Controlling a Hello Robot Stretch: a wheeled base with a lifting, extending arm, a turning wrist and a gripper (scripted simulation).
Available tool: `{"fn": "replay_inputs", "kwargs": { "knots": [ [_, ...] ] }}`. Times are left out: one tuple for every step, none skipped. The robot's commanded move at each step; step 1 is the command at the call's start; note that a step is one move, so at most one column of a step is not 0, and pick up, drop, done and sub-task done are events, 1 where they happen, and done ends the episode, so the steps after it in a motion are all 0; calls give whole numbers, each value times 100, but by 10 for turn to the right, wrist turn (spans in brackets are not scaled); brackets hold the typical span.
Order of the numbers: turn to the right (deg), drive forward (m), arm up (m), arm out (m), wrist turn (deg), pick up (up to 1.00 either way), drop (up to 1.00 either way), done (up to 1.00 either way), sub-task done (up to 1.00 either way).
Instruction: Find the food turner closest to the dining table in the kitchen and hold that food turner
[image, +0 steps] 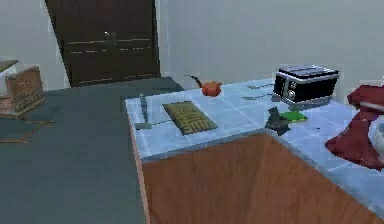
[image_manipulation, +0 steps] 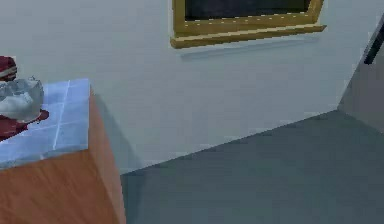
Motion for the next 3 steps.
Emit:
{"fn": "replay_inputs", "kwargs": {
  "knots": [
    [450,0,0,0,0,0,0,0,0],
    [420,0,0,0,0,0,0,0,0],
    [0,5,0,0,0,0,0,0,0]
  ]
}}
